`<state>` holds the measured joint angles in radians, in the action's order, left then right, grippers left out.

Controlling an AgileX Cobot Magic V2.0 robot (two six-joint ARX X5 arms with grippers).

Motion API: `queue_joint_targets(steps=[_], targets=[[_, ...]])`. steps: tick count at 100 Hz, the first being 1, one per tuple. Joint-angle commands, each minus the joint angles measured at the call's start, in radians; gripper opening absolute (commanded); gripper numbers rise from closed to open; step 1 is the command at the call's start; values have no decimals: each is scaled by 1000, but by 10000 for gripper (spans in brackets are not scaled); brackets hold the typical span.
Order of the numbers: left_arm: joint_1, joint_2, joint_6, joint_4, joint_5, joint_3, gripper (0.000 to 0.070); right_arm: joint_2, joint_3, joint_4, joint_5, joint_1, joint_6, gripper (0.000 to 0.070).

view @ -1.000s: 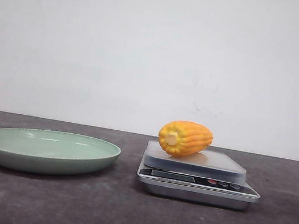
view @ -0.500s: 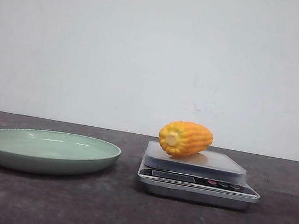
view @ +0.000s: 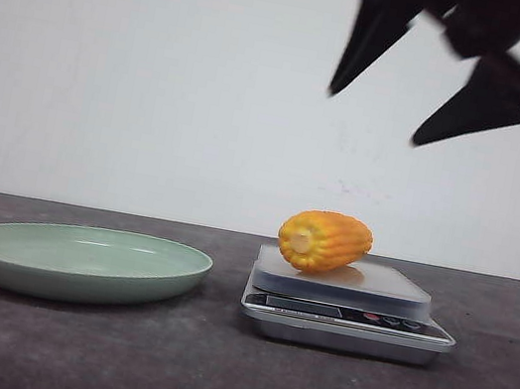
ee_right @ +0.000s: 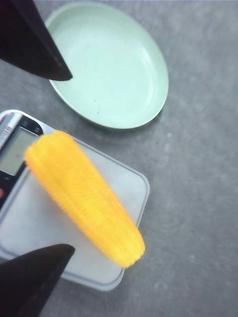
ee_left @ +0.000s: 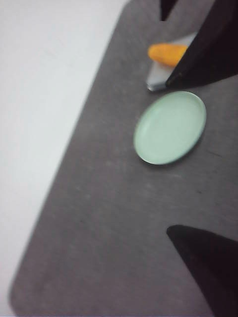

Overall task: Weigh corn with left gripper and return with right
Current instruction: 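Lower the right gripper onto the corn on the scale and close it, then carry the corn with the right gripper back onto the green plate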

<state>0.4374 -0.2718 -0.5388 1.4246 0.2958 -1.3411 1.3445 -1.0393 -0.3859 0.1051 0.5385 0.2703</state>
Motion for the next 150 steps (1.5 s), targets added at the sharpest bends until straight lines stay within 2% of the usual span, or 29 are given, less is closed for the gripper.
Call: queue_joint_targets(steps=[1, 18, 25, 42, 48, 54, 66, 82, 103, 123, 150], targets=[[-21, 8, 9, 35, -32, 22, 514, 79, -55, -3, -23, 10, 16, 669], [-58, 8, 78, 33, -92, 110, 514, 221, -116, -8, -84, 12, 26, 663], [-59, 8, 83, 33, -95, 139, 514, 260, -117, 3, -104, 15, 38, 663], [-59, 8, 94, 15, -95, 174, 515, 333, -118, 10, -105, 16, 61, 660], [-59, 8, 108, -3, -95, 175, 515, 345, -118, 6, -103, 18, 65, 637], [-59, 8, 109, -15, -95, 175, 515, 348, -118, -4, -103, 24, 65, 552], [-59, 8, 124, -19, -94, 175, 515, 348, -118, -8, -106, 32, 65, 280], [-59, 8, 134, -18, -94, 175, 515, 348, -118, -11, -105, 35, 67, 0], [-59, 8, 135, -19, -94, 175, 515, 328, -120, -4, -111, 44, 68, 0], [-59, 8, 135, -19, -94, 175, 515, 197, -153, -16, -98, 71, 37, 0], [-59, 8, 131, -56, -94, 175, 514, 213, -396, -58, -97, 215, 37, 0]])
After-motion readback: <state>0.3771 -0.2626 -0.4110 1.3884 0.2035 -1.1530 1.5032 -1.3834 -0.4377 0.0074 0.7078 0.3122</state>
